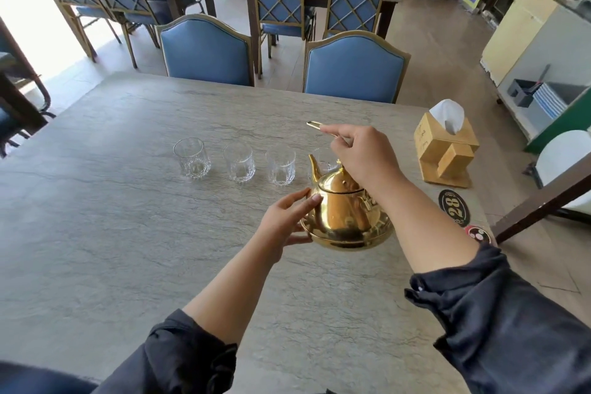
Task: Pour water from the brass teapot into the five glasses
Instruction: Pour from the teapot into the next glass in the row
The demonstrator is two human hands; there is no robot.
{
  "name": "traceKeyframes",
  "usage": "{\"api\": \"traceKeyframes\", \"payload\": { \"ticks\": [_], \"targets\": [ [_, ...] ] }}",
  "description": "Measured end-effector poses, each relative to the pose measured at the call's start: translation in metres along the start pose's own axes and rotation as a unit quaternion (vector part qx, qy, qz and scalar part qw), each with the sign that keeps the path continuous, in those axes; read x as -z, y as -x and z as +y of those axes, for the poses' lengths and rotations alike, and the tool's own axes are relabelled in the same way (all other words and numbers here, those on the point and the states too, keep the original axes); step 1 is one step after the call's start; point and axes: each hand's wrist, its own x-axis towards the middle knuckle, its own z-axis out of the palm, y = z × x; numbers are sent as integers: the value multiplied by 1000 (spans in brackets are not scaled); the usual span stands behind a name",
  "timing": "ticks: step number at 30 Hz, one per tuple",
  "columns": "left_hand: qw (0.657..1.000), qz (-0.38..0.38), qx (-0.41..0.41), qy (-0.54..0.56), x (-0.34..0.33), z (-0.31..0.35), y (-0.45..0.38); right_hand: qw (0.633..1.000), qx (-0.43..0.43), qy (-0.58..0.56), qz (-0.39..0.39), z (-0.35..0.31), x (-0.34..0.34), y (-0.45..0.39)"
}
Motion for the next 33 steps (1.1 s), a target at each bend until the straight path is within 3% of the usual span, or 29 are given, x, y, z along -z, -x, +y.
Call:
{"api": "traceKeyframes", "payload": {
  "ticks": [20,33],
  "targets": [
    [998,-42,47,9,62,24,-11,983,-46,129,-122,-57,-44,-66],
    [998,-56,34,19,52,30,-7,979,-27,157,-127,-64,-32,-75]
  ]
}}
